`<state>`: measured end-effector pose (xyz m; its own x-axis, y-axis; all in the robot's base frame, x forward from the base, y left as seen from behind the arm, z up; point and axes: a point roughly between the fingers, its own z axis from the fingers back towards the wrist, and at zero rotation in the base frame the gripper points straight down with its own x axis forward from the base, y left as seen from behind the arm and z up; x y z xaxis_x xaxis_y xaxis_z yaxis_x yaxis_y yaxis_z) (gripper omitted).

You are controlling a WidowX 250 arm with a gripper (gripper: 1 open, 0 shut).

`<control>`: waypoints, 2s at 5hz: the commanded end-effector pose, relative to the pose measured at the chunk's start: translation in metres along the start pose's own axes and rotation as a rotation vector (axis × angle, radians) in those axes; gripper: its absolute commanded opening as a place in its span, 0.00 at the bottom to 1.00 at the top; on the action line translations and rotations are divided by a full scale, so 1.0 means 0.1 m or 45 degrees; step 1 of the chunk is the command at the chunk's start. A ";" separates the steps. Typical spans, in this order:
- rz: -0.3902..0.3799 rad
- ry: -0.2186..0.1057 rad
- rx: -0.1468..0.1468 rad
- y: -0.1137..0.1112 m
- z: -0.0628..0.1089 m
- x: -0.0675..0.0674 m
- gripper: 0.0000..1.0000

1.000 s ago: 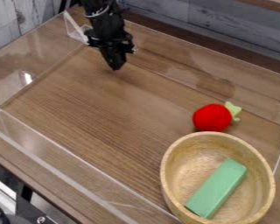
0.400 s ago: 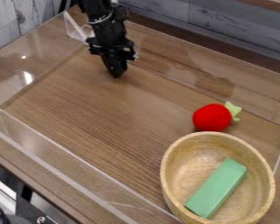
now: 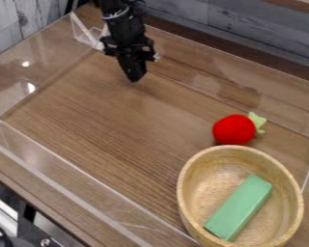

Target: Move the red object to the right side of the table

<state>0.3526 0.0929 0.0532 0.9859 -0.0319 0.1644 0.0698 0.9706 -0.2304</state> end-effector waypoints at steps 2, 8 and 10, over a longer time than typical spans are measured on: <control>-0.133 -0.029 -0.006 -0.47 0.18 0.03 0.00; -0.414 0.099 -0.073 -1.32 -0.24 -0.13 0.00; -0.442 0.092 -0.080 -1.43 -0.27 -0.10 0.00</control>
<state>0.3271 -0.0500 0.0410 0.9215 -0.3712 0.1143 0.3883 0.8852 -0.2563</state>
